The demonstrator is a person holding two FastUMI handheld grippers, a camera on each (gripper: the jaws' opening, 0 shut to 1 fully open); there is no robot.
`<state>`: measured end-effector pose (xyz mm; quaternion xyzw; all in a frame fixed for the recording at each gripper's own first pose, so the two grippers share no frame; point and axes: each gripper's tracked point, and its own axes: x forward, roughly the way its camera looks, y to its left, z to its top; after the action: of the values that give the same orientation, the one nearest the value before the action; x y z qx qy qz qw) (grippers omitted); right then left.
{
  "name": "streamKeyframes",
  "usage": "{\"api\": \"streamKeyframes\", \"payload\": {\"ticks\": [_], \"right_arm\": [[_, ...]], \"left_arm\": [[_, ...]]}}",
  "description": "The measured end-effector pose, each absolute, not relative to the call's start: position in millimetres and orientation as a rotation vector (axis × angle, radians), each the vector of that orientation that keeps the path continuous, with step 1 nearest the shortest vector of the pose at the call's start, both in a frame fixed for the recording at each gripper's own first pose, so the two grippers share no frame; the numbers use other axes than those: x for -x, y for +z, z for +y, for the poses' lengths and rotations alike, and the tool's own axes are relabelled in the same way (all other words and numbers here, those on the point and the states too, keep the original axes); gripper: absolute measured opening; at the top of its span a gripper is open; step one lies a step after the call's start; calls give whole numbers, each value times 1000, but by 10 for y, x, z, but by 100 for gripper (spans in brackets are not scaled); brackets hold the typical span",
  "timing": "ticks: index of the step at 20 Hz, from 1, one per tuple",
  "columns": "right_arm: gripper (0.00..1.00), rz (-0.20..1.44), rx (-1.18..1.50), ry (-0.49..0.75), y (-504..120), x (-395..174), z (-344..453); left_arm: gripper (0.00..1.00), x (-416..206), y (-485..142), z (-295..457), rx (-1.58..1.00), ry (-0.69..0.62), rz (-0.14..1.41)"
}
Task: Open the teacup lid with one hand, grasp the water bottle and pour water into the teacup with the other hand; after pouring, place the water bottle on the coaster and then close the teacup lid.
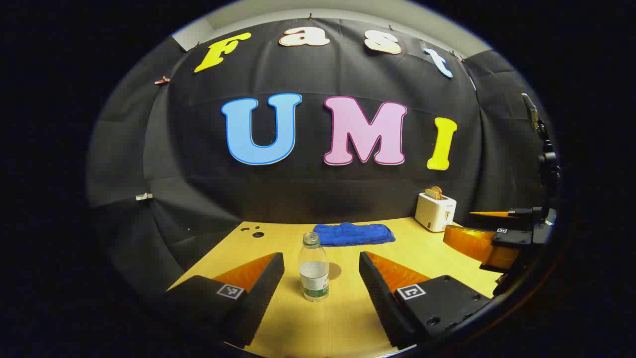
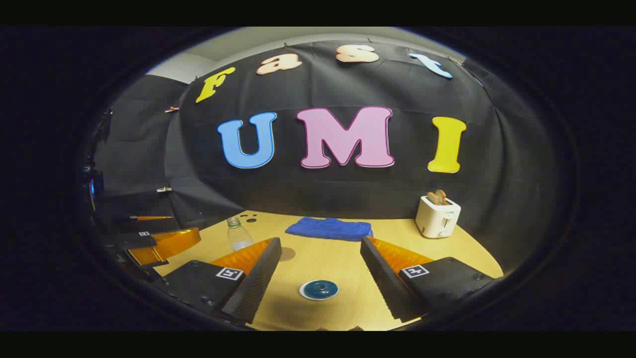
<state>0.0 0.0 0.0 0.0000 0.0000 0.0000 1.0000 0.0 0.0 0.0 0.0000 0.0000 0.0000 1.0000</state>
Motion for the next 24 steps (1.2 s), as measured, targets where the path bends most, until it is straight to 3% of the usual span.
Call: {"api": "streamKeyframes", "payload": {"ticks": [11, 24], "right_arm": [[99, 66, 38, 64, -352, -194, 166], [99, 140, 80, 22, -942, -531, 34]], "left_arm": [[96, -108, -238, 133, 39, 36, 50], [96, -260, -749, 195, 30, 37, 144]]}}
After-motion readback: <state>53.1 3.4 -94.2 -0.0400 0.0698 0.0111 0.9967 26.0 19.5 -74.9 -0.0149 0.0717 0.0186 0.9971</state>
